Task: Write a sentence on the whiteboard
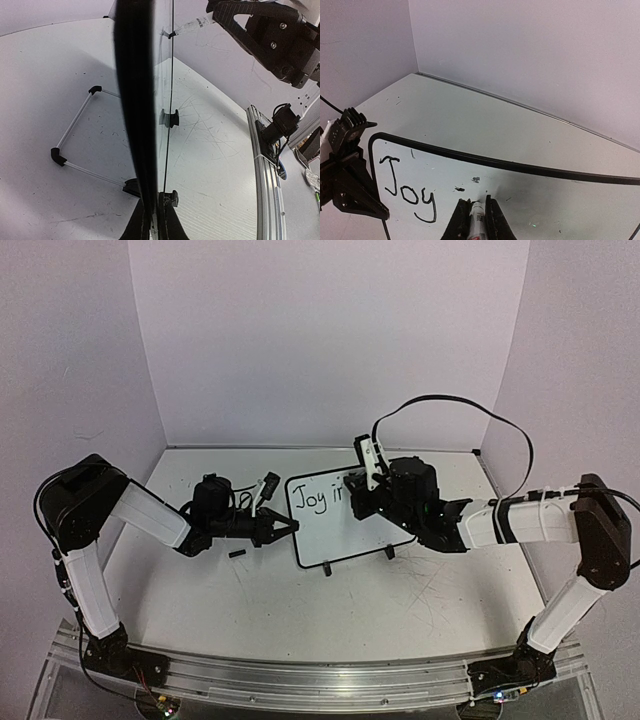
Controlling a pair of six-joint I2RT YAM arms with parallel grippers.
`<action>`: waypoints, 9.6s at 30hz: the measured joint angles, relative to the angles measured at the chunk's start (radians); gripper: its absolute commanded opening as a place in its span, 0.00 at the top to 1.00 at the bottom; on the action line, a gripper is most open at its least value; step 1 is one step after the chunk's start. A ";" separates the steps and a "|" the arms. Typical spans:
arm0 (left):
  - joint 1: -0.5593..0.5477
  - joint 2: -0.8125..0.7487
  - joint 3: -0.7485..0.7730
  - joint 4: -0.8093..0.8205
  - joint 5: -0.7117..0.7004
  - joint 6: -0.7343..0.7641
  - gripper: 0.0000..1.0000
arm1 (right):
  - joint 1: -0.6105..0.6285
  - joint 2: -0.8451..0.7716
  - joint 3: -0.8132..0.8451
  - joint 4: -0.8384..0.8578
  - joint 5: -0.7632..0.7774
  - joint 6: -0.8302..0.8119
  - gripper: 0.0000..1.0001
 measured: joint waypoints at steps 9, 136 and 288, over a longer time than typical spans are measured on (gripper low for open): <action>0.000 0.000 0.000 0.000 -0.002 0.000 1.00 | 0.000 0.000 -0.001 0.002 0.015 0.001 1.00; -0.001 -0.013 0.000 -0.024 -0.009 0.016 1.00 | -0.060 -0.065 -0.133 0.065 0.026 0.055 1.00; -0.003 -0.029 0.000 -0.059 -0.017 0.024 1.00 | -0.070 -0.084 -0.140 0.050 0.071 0.044 1.00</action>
